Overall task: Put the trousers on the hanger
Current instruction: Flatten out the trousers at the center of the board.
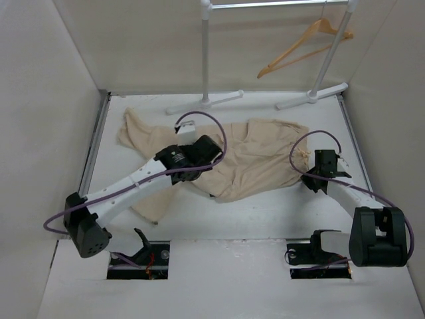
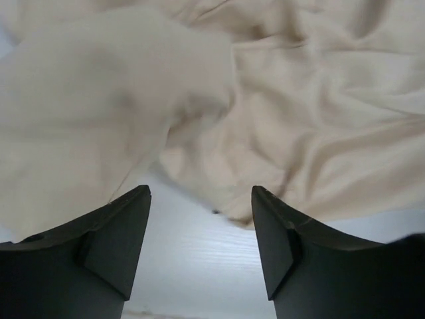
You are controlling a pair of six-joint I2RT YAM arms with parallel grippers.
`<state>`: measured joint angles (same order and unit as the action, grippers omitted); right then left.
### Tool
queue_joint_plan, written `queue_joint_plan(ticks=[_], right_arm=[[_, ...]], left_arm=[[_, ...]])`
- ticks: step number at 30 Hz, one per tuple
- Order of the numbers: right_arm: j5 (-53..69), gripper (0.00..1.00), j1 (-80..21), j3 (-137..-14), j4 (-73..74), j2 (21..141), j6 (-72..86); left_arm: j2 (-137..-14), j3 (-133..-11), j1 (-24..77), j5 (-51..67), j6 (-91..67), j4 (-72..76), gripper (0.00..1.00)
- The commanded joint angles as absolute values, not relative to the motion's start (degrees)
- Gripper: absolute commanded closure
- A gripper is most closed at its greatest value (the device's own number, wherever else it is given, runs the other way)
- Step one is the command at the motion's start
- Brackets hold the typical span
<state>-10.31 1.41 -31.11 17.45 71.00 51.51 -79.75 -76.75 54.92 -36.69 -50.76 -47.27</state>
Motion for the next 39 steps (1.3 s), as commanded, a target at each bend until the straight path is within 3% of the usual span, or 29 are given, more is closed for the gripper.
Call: queue_joint_plan(ticks=[1,11,15,22,23,27,30,39], right_arm=[[-10.63,0.97,1.8,-32.69,16.34,69.52,50.63],[-12.39,0.97,-1.09,-33.05,18.99,67.5,50.71],[-12.48,0.98,-1.89,-32.43,18.63,68.12,50.63],[-12.39,0.99,-0.05,-33.31,19.25,67.68,49.49],[-12.13,0.99,0.65,-33.57,19.34,67.68,49.57],[-11.78,0.99,1.71,-35.85,20.3,68.2,50.01],[-12.3,0.99,1.8,-36.39,21.27,66.98,50.19],[-15.12,1.0,8.3,-34.63,30.75,53.1,50.45]], left_arm=[[-68.57,-69.82,48.84,-34.91,-54.49,-52.56,0.36],[-45.54,-46.17,34.42,-28.85,-71.44,-59.68,0.43],[-44.03,-38.6,27.83,-19.09,-73.91,-56.43,0.42],[-48.42,-30.6,20.96,-13.72,-74.09,-49.94,0.41],[-49.82,-29.37,21.05,-12.93,-74.09,-47.75,0.45],[-52.73,-24.27,17.55,-8.89,-73.83,-39.22,0.87],[-50.02,-25.04,13.77,-9.66,-72.87,-37.97,0.95],[-50.35,-43.75,-11.35,-21.96,-58.03,-47.46,1.0]])
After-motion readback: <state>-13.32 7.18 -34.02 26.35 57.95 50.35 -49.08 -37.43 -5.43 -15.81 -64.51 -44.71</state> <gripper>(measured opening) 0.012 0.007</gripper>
